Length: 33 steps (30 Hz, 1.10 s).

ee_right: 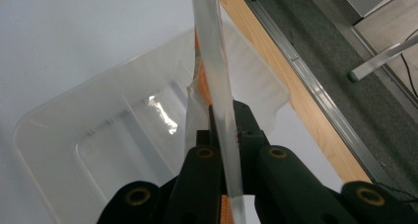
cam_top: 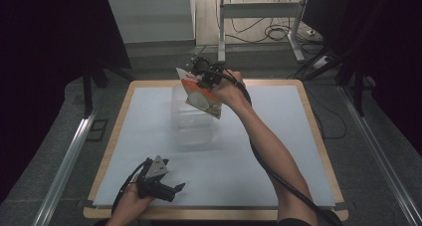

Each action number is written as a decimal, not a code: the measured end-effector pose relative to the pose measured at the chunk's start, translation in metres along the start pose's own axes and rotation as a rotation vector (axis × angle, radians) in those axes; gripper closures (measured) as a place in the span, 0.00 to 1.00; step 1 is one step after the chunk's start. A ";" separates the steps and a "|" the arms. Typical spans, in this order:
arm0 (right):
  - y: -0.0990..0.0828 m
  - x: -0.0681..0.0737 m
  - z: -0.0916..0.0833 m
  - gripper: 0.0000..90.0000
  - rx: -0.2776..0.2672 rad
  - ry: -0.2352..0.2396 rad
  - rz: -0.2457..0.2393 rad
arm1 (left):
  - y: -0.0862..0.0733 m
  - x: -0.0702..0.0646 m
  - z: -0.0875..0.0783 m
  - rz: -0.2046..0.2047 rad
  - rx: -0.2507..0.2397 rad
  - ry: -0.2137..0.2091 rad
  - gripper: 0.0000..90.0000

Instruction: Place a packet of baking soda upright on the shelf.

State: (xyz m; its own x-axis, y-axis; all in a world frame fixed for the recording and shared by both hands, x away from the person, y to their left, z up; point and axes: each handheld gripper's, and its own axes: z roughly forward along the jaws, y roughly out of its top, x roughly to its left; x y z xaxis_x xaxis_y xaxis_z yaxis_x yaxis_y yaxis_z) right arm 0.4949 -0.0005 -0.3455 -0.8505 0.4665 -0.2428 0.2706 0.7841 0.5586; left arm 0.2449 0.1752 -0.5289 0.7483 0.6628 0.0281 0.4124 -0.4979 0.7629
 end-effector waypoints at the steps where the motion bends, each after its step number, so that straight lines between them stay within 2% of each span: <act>1: 0.003 0.001 0.002 0.99 0.006 -0.001 -0.006 | 0.000 0.000 0.000 0.000 0.000 0.000 0.03; 10: 0.022 0.013 0.018 0.99 -0.013 0.028 -0.024 | 0.000 0.000 0.000 0.002 0.001 -0.001 0.03; 16: 0.028 0.016 0.030 0.99 -0.018 0.051 -0.018 | 0.000 0.000 0.000 0.005 0.001 0.000 0.03; 21: 0.022 0.015 0.045 0.99 0.001 0.066 0.003 | 0.000 -0.001 0.000 0.007 0.004 -0.001 0.03; 26: 0.009 0.009 0.063 0.99 0.007 0.090 0.043 | 0.000 -0.001 0.000 0.009 0.010 -0.002 0.03; 28: 0.004 0.009 0.070 0.99 0.012 0.080 0.048 | 0.000 -0.001 0.000 0.009 0.010 -0.003 0.03; 29: 0.003 0.009 0.070 0.99 0.002 0.070 0.053 | 0.000 -0.001 0.000 0.009 0.010 -0.002 0.03; 31: 0.001 0.005 0.071 0.99 -0.005 0.081 0.068 | 0.000 -0.001 0.000 0.009 0.009 -0.002 0.03; 33: -0.001 0.004 0.070 0.98 -0.004 0.082 0.062 | 0.000 -0.001 0.000 0.009 0.009 -0.001 0.03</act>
State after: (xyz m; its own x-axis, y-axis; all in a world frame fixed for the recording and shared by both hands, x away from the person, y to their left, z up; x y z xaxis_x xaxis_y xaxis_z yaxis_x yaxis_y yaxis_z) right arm 0.5230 0.0294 -0.4024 -0.8664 0.4788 -0.1416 0.3223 0.7530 0.5737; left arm 0.2443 0.1745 -0.5288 0.7524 0.6578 0.0344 0.4104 -0.5091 0.7566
